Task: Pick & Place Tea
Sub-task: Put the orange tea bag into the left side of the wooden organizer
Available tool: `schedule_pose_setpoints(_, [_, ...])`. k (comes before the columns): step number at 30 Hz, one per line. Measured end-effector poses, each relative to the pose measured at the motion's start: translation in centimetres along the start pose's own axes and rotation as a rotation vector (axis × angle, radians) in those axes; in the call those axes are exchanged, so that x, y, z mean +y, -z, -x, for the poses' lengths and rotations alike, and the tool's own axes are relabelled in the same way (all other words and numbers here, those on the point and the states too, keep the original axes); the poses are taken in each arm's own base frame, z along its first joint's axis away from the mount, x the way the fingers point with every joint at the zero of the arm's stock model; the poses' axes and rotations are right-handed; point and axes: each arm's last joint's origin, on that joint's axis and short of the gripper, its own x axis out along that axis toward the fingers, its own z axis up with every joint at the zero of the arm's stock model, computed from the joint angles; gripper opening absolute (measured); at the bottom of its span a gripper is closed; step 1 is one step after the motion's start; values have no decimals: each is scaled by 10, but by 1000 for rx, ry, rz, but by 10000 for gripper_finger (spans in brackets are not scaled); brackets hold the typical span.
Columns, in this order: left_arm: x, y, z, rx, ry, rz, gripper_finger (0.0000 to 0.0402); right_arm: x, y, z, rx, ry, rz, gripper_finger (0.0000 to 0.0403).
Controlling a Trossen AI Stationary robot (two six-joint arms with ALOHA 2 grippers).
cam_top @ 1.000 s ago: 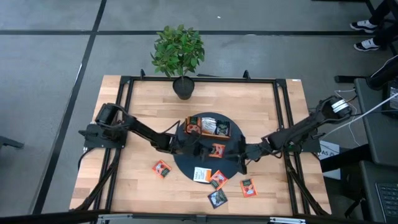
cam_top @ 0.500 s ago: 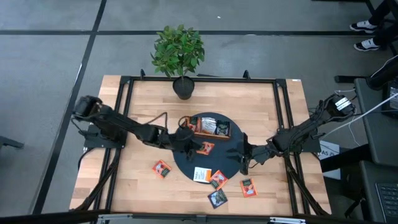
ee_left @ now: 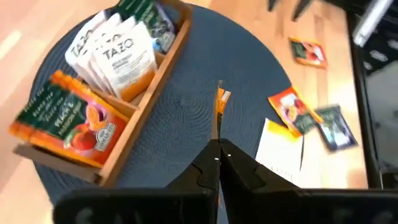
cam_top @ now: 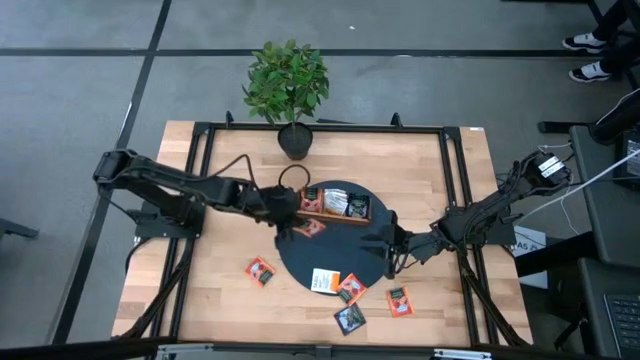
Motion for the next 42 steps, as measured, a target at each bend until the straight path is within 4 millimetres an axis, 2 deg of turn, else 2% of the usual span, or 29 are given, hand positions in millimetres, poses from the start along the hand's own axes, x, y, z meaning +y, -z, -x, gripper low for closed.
schedule_pose_setpoints(3, [8, -5, 7, 13, 23, -62, 2, 0, 0, 0, 1, 1, -28, 122])
schedule_pose_setpoints(10, [21, -27, 24, 129, -56, -197, 2, 0, 3, -3, 12, 9, -43, 122])
schedule_pose_setpoints(16, [32, -43, 31, 116, 3, -299, 2, -2, 9, -9, 37, 34, -54, 122])
schedule_pose_setpoints(23, [46, -55, 35, 142, -23, -370, 2, -6, 13, -15, 52, 59, -49, 122])
schedule_pose_setpoints(32, [60, -77, 5, 335, -27, -417, 2, -8, 12, -18, 45, 68, -53, 122])
schedule_pose_setpoints(42, [77, -92, -35, 434, -33, -480, 2, -8, 13, -18, 48, 68, -28, 122])
